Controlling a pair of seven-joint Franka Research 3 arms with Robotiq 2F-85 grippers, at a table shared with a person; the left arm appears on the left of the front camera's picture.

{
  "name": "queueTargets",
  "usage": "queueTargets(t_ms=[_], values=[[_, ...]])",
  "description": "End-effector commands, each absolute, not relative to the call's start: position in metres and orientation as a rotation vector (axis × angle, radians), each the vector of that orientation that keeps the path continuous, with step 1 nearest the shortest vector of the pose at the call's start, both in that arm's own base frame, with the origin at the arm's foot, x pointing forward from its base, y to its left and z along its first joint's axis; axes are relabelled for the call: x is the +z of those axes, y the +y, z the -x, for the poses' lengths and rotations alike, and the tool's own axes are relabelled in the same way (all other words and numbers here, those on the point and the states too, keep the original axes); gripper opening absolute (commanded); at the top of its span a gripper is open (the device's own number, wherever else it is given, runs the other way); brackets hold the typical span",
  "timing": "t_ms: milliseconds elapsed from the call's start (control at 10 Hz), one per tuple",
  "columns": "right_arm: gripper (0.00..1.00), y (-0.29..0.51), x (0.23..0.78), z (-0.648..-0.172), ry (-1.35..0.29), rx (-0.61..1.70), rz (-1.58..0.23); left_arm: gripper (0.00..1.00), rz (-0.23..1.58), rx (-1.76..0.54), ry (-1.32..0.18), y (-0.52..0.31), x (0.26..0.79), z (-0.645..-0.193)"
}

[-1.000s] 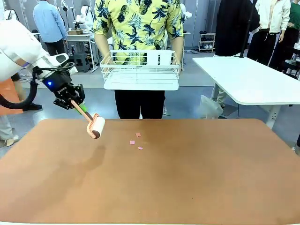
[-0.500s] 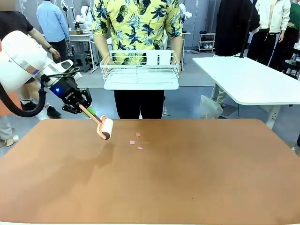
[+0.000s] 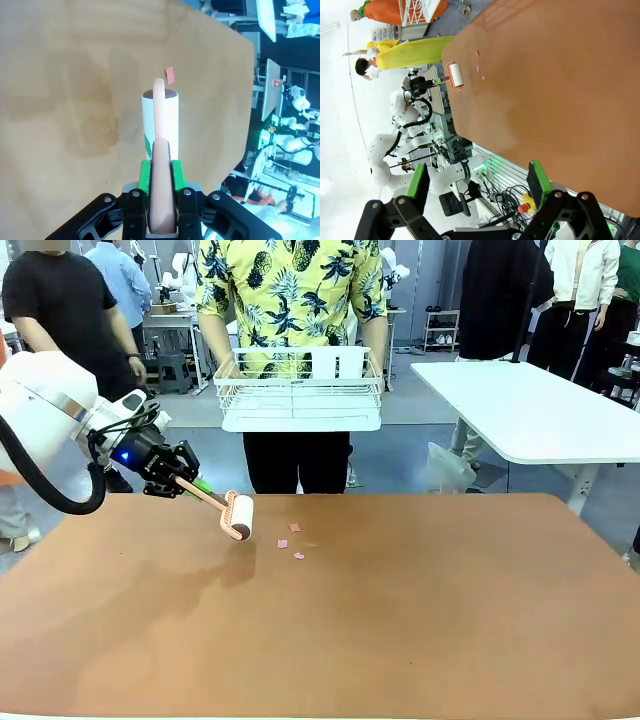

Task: Clean the table.
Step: Clean the table with the Lint Roller when the human lifts the Dish drying rack.

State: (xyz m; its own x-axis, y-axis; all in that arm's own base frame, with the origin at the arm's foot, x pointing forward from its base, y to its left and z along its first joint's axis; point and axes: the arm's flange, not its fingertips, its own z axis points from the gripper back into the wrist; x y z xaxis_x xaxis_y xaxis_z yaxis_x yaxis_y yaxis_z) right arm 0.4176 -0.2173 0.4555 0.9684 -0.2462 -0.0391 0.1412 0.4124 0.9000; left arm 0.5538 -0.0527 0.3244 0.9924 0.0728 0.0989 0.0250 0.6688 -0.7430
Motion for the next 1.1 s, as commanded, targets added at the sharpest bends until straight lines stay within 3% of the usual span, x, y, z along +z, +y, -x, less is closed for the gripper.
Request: queueTargets(t_ms=[0,700,900,1000], values=[[1.0,-0.217,0.458,-0.417,-0.113,-0.249,-1.114,0.19,0.906,-0.026,-0.105,-0.047,0.314,-0.563],[1.0,-0.217,0.458,-0.417,-0.113,-0.249,-1.114,0.19,0.883,-0.009,-0.07,-0.045,0.295,-0.593],[1.0,-0.217,0.458,-0.417,-0.113,-0.249,-1.114,0.19,0.884,-0.032,-0.046,-0.041,0.313,-0.585],[1.0,-0.217,0.458,-0.417,-0.113,-0.249,-1.114,0.19,0.878,-0.009,-0.077,-0.048,0.292,-0.587]])
